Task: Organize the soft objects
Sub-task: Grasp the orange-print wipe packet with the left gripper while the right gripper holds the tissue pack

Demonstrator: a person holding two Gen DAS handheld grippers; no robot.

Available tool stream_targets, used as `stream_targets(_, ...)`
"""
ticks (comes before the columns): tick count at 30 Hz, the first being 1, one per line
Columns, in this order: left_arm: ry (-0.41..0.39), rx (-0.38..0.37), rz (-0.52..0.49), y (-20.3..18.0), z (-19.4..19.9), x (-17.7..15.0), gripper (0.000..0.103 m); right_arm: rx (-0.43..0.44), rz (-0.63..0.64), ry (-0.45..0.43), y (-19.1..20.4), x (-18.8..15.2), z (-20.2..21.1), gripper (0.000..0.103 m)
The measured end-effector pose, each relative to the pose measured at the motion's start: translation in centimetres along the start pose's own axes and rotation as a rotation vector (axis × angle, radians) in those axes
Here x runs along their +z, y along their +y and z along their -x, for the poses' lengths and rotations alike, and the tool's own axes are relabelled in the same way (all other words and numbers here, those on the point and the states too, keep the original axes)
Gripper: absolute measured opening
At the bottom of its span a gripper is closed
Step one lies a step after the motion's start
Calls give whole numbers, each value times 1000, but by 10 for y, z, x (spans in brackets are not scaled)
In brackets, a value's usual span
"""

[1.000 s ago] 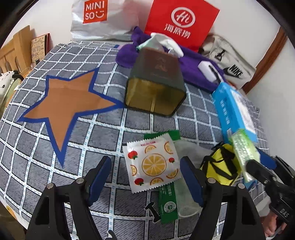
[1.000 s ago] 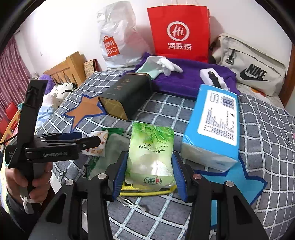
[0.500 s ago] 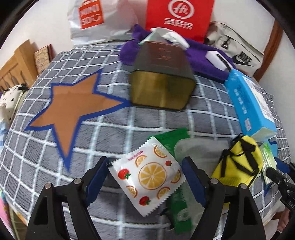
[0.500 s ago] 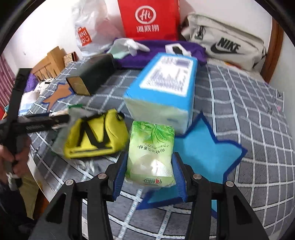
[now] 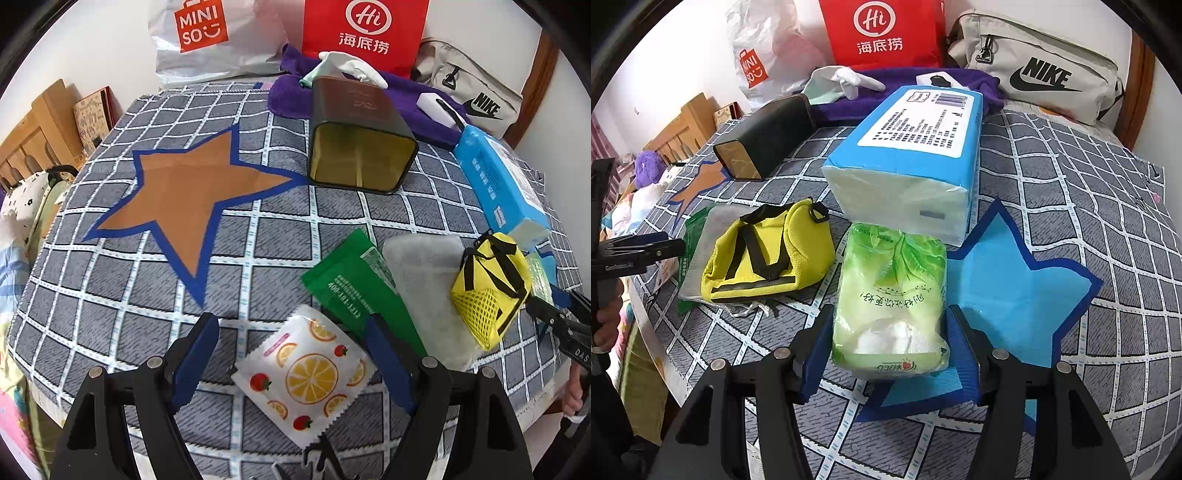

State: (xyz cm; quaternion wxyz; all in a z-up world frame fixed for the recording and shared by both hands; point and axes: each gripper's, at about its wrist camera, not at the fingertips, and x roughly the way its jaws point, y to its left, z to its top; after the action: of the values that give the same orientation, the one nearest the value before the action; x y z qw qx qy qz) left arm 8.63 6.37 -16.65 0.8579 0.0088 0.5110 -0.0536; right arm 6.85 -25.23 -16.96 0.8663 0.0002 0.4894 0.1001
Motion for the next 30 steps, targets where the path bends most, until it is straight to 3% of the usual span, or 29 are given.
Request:
stream_targets(8, -2, -37, -63, -2, 7, -14, 85, -10, 3, 2, 3, -1, 0, 60)
stream_targets(11, 24, -10, -94, -7, -4, -22, 85, -15, 8, 6, 5, -1, -1, 60)
stream_targets(13, -6, 1, -117, -10, -6, -27, 91, -20, 8, 6, 6, -2, -1, 60)
stream_targets(17, -58, -5, -122, -10, -7, -29, 90, -43, 8, 6, 8, -3, -2, 60)
stream_targets(20, -88, -8, -122, -11, -4, -29, 73, -69, 19, 4, 10, -2, -2, 53)
stream_targets(22, -97, -4, -124, -14, -2, -29, 57, -71, 24, 4, 12, -3, -1, 52)
stream_targets(27, -102, -21, -137, -15, 1, -26, 31, -65, 27, 10, 14, -4, 3, 49)
stream_targets(30, -90, -40, -107, -10, 2, -23, 24, -53, 23, 6, 14, -4, 8, 49)
